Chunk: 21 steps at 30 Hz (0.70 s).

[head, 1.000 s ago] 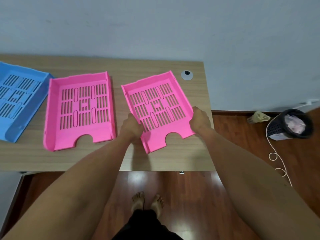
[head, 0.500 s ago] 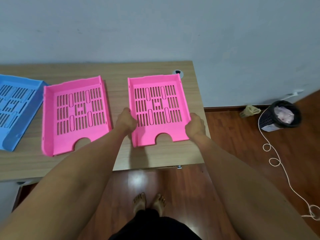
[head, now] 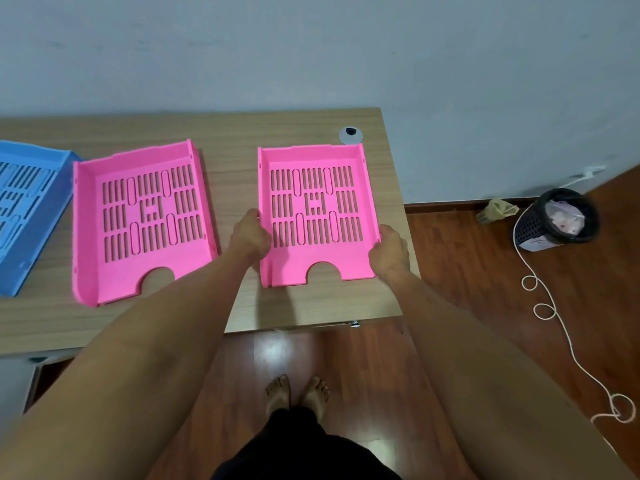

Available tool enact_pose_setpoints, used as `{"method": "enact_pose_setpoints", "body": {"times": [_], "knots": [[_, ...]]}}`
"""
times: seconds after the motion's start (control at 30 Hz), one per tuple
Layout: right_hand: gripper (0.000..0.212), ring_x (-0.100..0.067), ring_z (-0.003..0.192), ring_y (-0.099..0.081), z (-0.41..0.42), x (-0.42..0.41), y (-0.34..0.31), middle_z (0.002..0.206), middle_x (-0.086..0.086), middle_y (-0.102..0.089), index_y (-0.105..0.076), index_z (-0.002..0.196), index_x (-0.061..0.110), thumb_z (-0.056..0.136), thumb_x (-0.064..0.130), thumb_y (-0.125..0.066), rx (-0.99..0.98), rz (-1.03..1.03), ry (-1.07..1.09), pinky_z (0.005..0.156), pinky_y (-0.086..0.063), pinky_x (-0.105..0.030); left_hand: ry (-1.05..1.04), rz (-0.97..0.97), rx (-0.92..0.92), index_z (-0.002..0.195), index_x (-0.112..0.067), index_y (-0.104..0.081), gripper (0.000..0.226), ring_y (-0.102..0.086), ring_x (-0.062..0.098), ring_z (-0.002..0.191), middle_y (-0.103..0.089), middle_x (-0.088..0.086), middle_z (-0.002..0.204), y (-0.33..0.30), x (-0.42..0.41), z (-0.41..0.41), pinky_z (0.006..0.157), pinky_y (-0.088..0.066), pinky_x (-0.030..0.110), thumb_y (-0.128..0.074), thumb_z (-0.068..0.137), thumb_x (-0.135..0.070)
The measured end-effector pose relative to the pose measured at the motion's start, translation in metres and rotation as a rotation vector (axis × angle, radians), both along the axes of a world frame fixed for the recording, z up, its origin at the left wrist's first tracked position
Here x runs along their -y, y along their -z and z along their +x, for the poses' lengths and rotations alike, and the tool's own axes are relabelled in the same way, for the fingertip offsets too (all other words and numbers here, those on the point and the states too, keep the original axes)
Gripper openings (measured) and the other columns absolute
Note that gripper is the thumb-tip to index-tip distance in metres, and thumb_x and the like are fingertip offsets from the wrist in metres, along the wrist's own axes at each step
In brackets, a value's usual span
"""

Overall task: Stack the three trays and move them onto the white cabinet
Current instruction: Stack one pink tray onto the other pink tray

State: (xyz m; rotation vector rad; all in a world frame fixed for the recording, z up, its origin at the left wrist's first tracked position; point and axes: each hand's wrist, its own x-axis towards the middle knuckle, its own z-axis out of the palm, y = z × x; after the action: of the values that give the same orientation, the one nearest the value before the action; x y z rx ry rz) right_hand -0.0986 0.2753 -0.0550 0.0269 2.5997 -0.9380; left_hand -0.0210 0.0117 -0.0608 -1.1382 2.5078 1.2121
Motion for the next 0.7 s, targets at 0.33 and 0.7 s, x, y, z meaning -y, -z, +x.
{"method": "enact_pose_setpoints", "body": {"times": [0.33, 0.7], "knots": [[0.03, -0.04, 0.101, -0.069, -0.003, 0.006, -0.015, 0.121, -0.019, -0.068, -0.051, 0.13, 0.004, 0.101, 0.009, -0.055, -0.01, 0.063, -0.021, 0.082, -0.062, -0.054, -0.001, 0.042, 0.01, 0.153, -0.004, -0.03, 0.056, -0.056, 0.039, 0.128, -0.052, 0.022, 0.148, -0.006, 0.003, 0.0, 0.1, -0.049, 0.041, -0.049, 0.1, -0.006], [0.054, -0.037, 0.136, -0.055, 0.002, 0.089, -0.06, 0.153, -0.02, -0.052, -0.041, 0.155, 0.005, 0.104, 0.015, -0.056, -0.162, -0.069, -0.24, 0.114, -0.046, -0.053, -0.011, -0.116, -0.134, 0.147, 0.003, -0.045, 0.057, -0.057, 0.038, 0.13, -0.062, 0.024, 0.138, -0.055, 0.061, 0.029, 0.11, -0.044, 0.04, -0.059, 0.098, -0.021]]}}
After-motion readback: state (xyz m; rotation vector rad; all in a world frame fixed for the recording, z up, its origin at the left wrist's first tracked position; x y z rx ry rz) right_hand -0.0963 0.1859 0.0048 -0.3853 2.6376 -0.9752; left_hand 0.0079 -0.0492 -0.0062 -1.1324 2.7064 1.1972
